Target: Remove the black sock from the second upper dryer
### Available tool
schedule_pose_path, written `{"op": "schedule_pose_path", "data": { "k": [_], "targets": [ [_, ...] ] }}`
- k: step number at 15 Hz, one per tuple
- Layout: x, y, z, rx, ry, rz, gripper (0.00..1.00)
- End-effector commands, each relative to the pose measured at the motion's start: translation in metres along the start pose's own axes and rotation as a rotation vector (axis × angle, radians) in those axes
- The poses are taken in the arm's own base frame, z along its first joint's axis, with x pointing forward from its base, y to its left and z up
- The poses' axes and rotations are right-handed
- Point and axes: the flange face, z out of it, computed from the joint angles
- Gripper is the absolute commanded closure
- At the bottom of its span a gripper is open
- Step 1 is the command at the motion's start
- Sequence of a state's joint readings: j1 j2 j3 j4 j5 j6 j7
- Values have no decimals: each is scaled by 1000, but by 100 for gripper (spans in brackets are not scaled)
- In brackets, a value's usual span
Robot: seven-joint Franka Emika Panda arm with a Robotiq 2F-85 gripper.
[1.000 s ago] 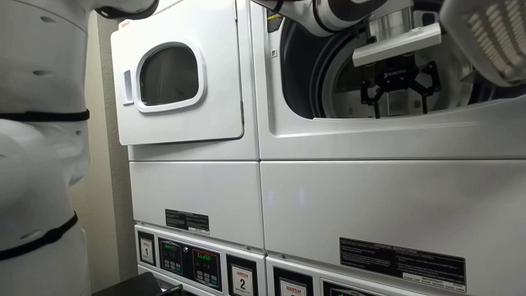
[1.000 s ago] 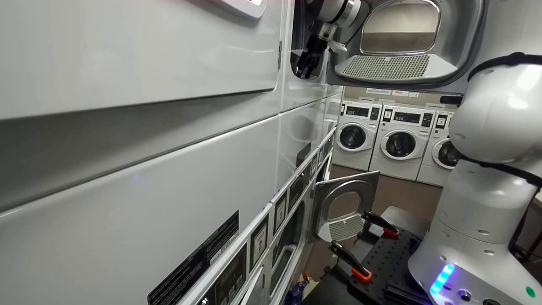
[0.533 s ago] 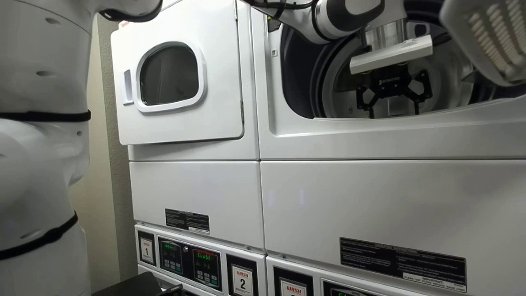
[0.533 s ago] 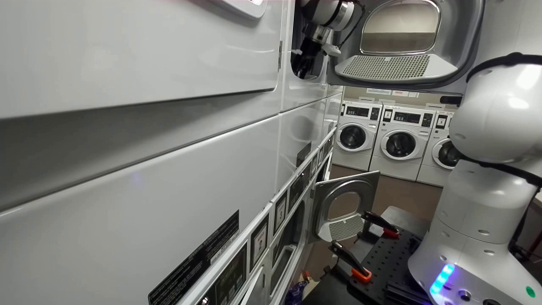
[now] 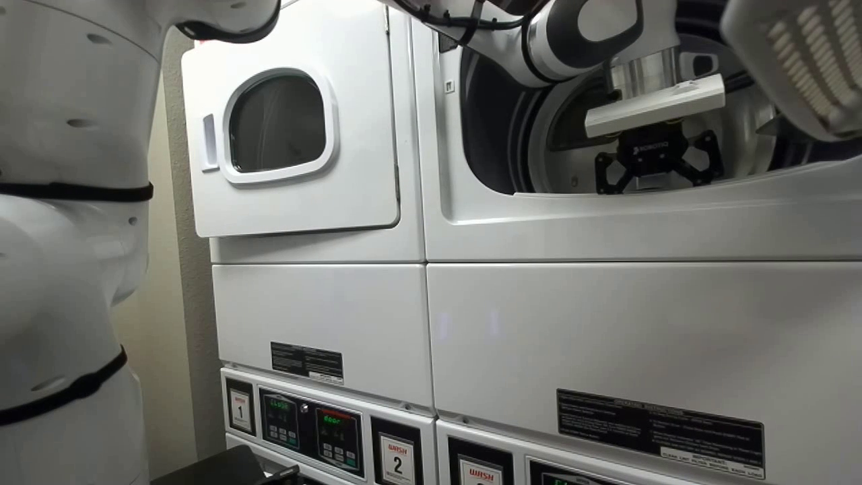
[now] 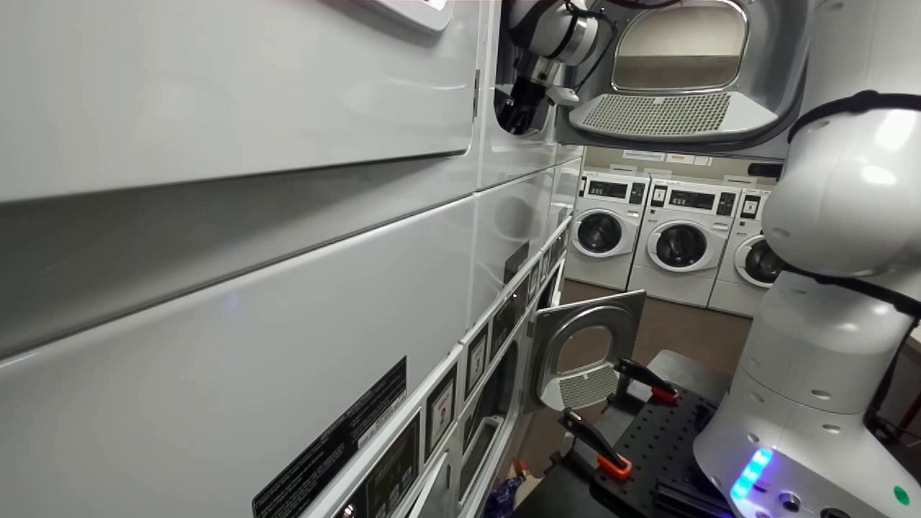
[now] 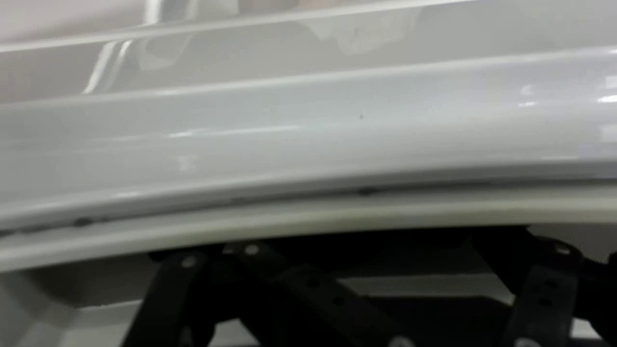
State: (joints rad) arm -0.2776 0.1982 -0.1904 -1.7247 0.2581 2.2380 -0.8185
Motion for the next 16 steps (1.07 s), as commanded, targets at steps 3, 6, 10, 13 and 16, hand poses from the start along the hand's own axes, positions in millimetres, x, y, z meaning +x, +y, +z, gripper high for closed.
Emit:
{"op": "schedule_pose_path", "data": {
  "k": [3,6,10,13,16],
  "targets": [
    [-10,1,13,-11,-40,-10,25],
    [-10,0,12,-14,-41,-13,42],
    [-11,4,7,-36,-41,-21,72],
    [-11,7,4,-49,-35,-20,91],
    [-12,10,1,-55,-30,-18,97]
  ]
}}
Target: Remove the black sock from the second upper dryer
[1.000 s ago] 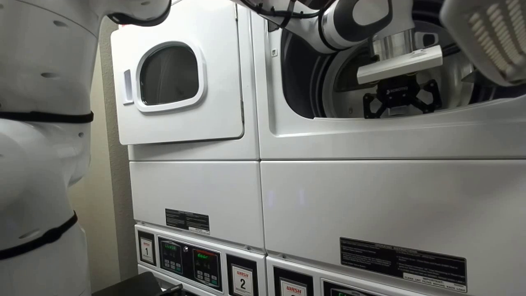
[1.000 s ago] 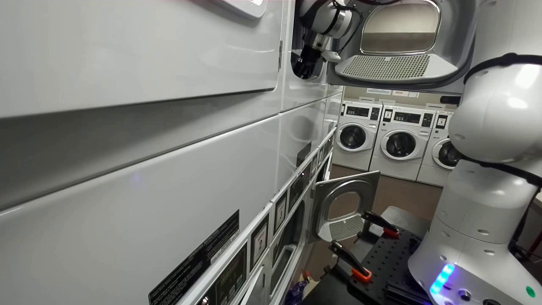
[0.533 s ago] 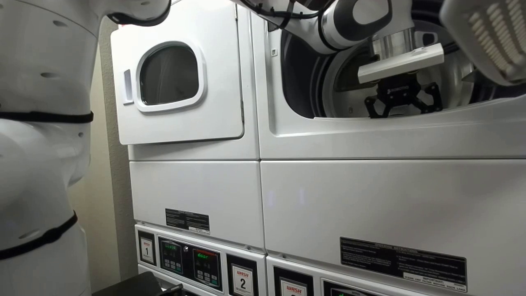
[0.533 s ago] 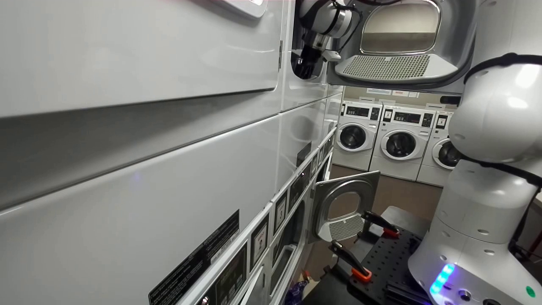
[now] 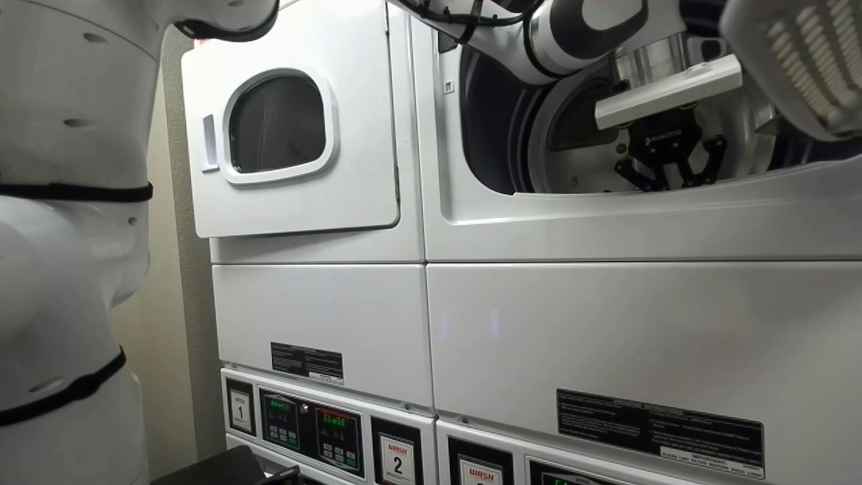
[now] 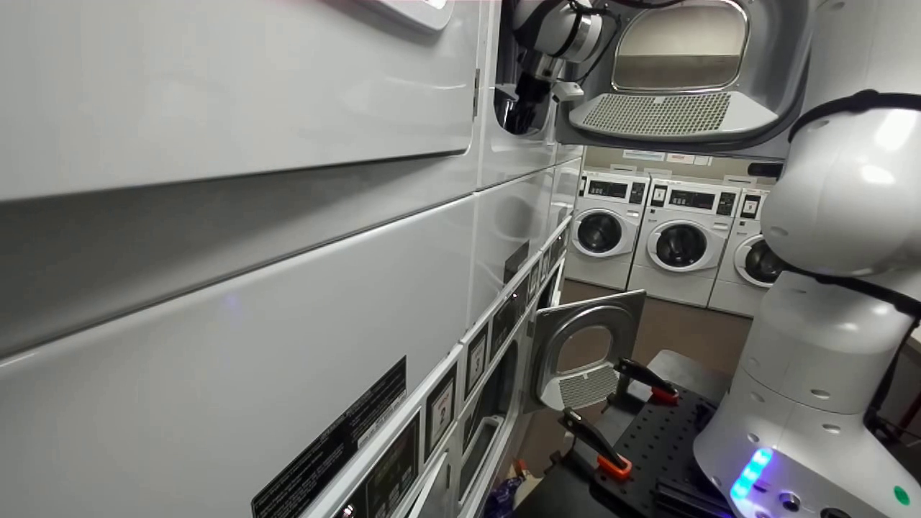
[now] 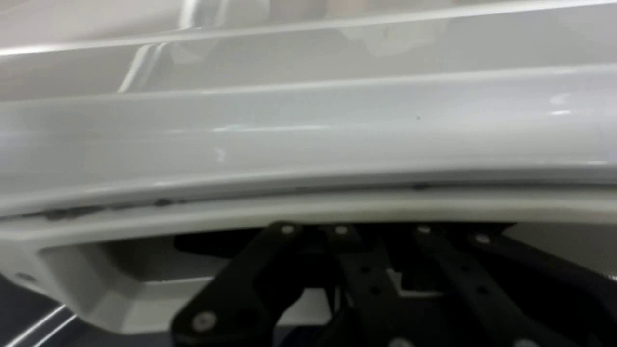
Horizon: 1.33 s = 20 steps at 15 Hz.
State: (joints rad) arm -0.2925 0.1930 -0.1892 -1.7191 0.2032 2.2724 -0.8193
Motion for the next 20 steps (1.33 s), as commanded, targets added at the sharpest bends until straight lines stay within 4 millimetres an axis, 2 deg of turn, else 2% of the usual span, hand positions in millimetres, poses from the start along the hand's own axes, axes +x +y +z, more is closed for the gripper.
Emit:
{"op": "schedule_pose_path", "data": {
  "k": [1,6,10,15,20],
  "targets": [
    [-10,-2,11,12,-31,6,92],
    [-12,-2,8,25,-40,8,92],
    [-16,0,-7,37,-46,9,91],
    [-19,-1,-38,64,-2,3,91],
    [-37,-1,-86,127,42,5,91]
  ]
}}
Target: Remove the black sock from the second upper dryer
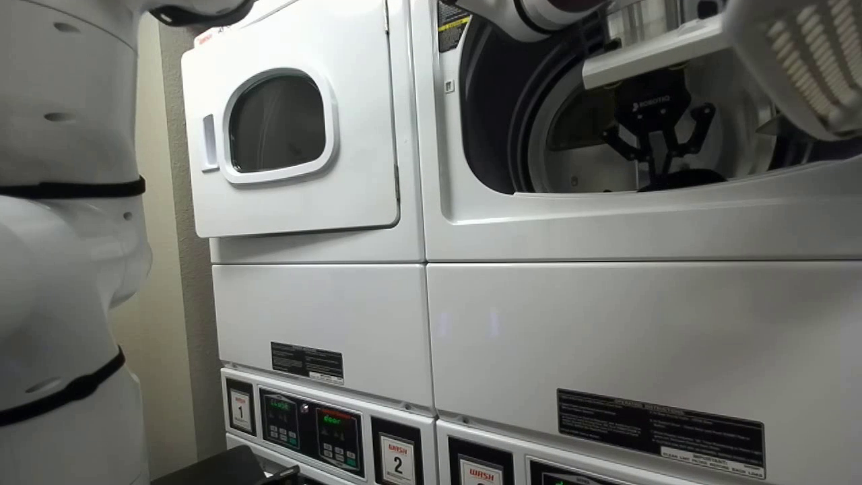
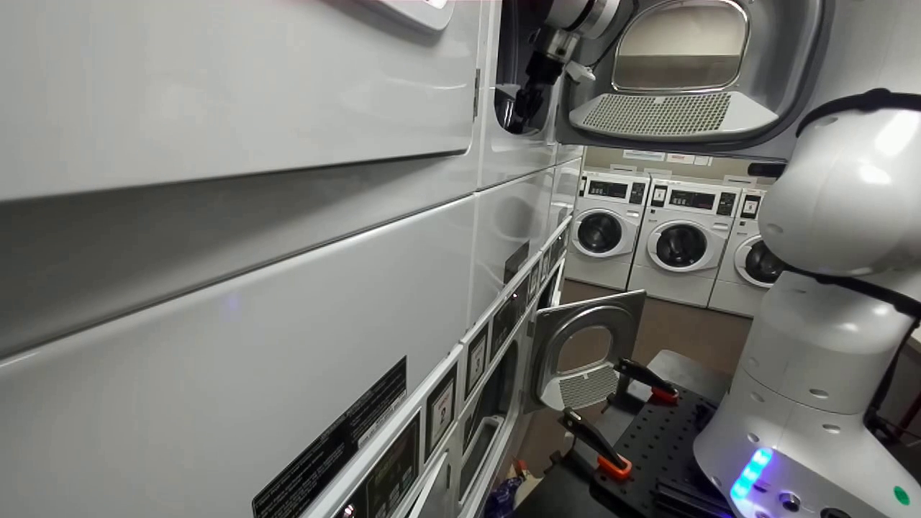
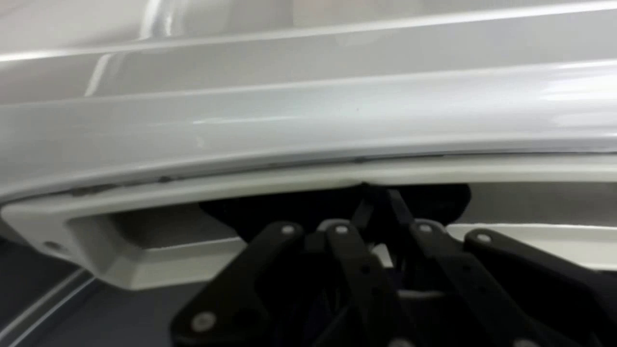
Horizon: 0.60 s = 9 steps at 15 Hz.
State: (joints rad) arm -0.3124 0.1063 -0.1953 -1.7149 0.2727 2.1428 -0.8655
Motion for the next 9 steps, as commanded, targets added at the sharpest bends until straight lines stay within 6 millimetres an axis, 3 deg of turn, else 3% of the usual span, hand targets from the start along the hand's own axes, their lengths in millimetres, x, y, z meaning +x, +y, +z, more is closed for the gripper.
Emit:
{"op": "schedule_pose_path", "data": {
  "k": [1,6,9],
  "targets": [
    [-31,-3,-47,62,12,-4,91],
    [-60,3,-96,95,16,10,91],
    [-74,-1,-115,121,-4,-1,91]
  ]
}}
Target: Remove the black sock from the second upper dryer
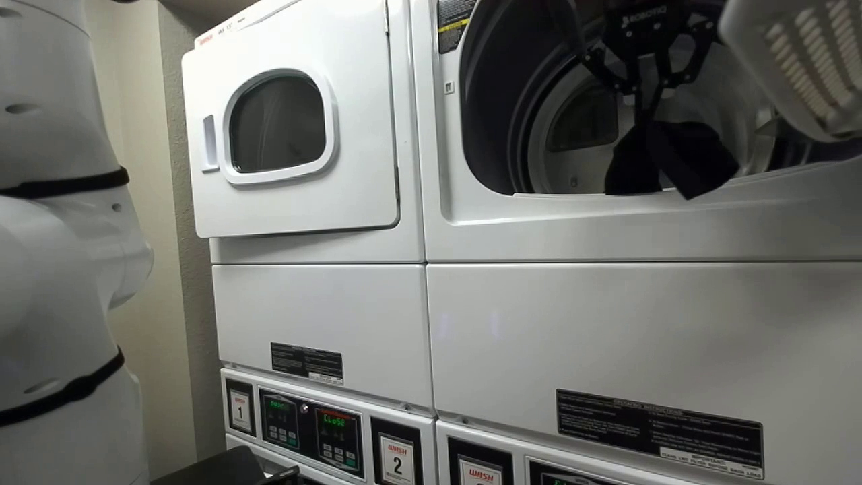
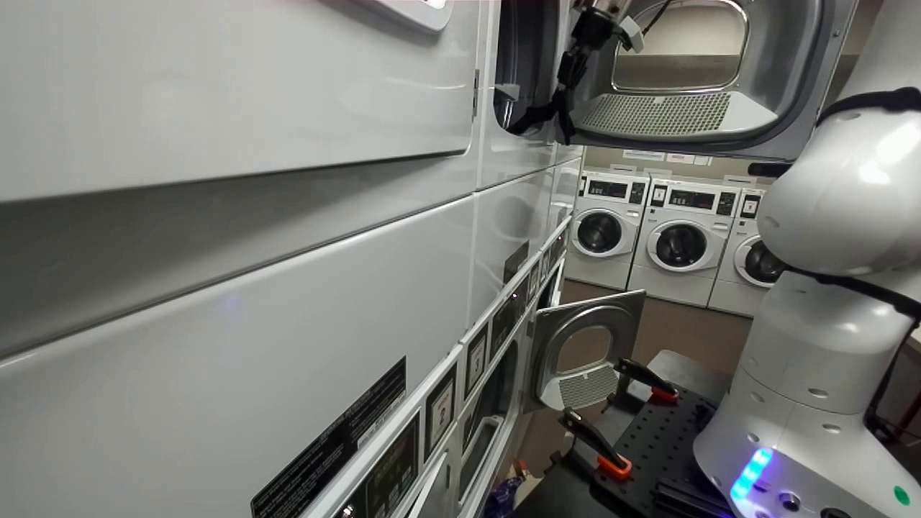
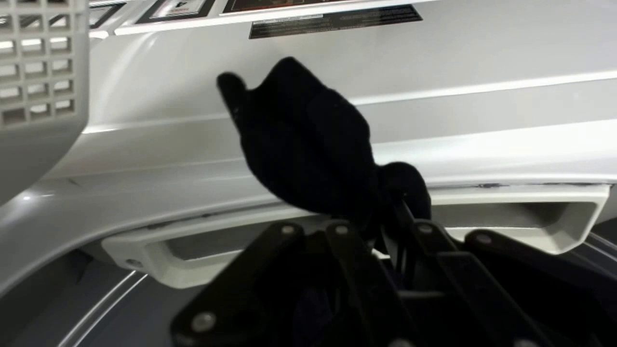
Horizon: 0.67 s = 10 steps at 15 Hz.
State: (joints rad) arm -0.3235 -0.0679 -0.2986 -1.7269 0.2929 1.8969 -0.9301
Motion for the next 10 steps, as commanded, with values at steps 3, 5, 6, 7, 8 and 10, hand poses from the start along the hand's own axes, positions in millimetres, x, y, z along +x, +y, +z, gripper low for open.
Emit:
{"op": "schedule_pose_path", "data": {
  "k": [3,5,6,7,8,10],
  "targets": [
    [-27,-18,-18,96,-62,-34,91],
    [-35,-25,-12,171,-150,-58,91],
    [-40,-28,-8,220,-199,-74,91],
    [-45,-32,-5,259,-244,-94,91],
    [-51,-34,-2,280,-292,-108,92],
    [-58,-35,2,294,-366,-126,92]
  ]
}}
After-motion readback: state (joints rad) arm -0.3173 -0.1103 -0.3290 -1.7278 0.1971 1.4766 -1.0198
